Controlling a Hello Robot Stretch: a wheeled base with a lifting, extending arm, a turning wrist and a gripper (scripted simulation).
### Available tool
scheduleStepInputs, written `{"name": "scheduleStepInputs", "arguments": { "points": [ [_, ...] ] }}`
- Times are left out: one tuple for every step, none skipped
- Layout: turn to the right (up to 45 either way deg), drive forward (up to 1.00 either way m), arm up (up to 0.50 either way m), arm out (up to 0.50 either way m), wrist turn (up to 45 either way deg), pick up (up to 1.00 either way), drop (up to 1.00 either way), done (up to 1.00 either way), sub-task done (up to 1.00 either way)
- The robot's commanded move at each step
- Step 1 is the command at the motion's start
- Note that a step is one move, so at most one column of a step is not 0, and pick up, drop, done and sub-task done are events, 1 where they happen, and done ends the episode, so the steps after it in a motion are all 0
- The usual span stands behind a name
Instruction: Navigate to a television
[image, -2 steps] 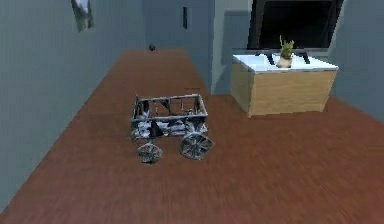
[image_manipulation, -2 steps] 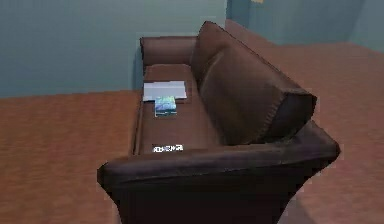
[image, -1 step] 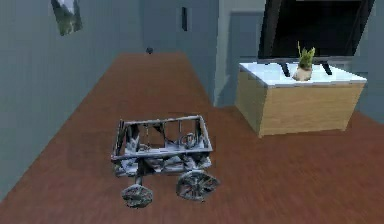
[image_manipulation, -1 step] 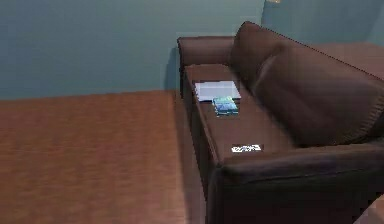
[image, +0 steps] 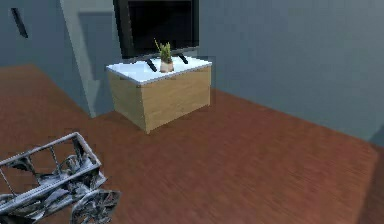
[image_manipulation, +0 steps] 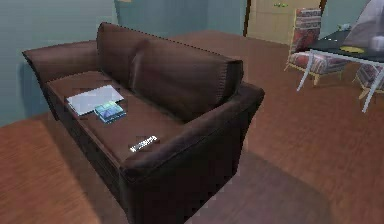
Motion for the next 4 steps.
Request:
{"name": "scheduleStepInputs", "arguments": {
  "points": [
    [0.0,0.45,0.0,0.0,0.0,0.0,0.0,0.0,0.0],
    [0.0,0.5,0.0,0.0,0.0,0.0,0.0,0.0,0.0],
    [-15.0,0.0,0.0,0.0,0.0,0.0,0.0,0.0,0.0],
    [0.0,0.7,0.0,0.0,0.0,0.0,0.0,0.0,0.0]
  ]
}}
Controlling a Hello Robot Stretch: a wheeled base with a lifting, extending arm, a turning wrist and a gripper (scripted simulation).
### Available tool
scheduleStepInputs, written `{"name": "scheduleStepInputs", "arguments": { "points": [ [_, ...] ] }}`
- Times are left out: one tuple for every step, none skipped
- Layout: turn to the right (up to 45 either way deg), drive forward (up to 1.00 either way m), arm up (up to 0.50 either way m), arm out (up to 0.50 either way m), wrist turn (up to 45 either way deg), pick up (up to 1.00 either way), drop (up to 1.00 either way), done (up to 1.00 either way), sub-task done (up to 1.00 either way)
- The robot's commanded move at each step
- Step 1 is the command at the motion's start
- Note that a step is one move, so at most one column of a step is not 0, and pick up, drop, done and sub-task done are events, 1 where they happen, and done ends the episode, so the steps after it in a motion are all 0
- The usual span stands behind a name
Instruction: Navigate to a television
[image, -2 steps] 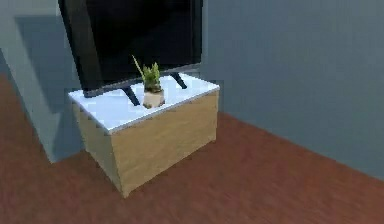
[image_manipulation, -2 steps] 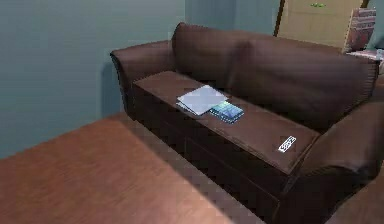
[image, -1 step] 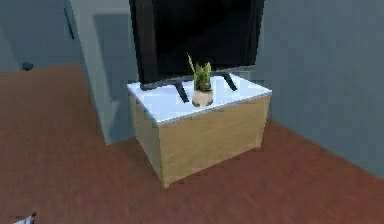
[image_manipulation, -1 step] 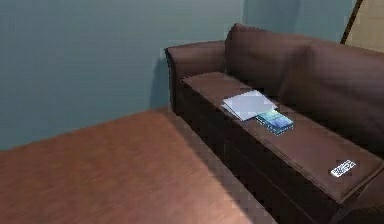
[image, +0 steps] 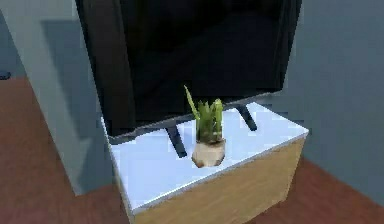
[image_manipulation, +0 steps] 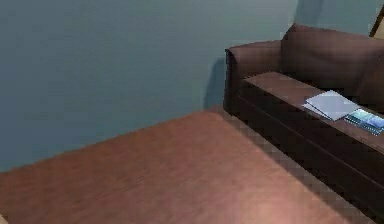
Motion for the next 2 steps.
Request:
{"name": "scheduleStepInputs", "arguments": {
  "points": [
    [-27.0,0.0,0.0,0.0,0.0,0.0,0.0,0.0,0.0],
    [0.0,0.05,0.0,0.0,0.0,0.0,0.0,0.0,0.0]
  ]
}}
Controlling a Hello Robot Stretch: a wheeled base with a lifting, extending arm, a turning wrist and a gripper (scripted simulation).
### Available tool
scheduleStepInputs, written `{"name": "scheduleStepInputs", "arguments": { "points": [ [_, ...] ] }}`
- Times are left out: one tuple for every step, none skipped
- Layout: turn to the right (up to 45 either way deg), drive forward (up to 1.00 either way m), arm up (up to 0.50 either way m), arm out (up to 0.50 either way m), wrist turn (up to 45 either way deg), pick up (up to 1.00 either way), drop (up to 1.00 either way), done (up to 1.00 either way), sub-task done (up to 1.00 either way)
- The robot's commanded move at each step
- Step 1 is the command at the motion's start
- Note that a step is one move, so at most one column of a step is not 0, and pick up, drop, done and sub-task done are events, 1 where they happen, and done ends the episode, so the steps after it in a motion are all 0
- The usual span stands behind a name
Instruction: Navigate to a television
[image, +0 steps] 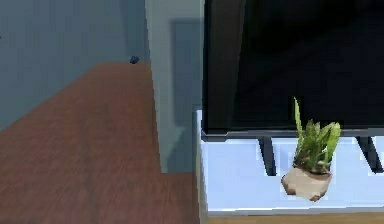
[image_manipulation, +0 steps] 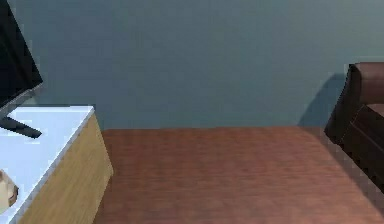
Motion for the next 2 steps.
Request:
{"name": "scheduleStepInputs", "arguments": {
  "points": [
    [30.0,0.0,0.0,0.0,0.0,0.0,0.0,0.0,0.0],
    [0.0,0.0,0.0,0.0,0.0,0.0,0.0,1.0,0.0]
  ]
}}
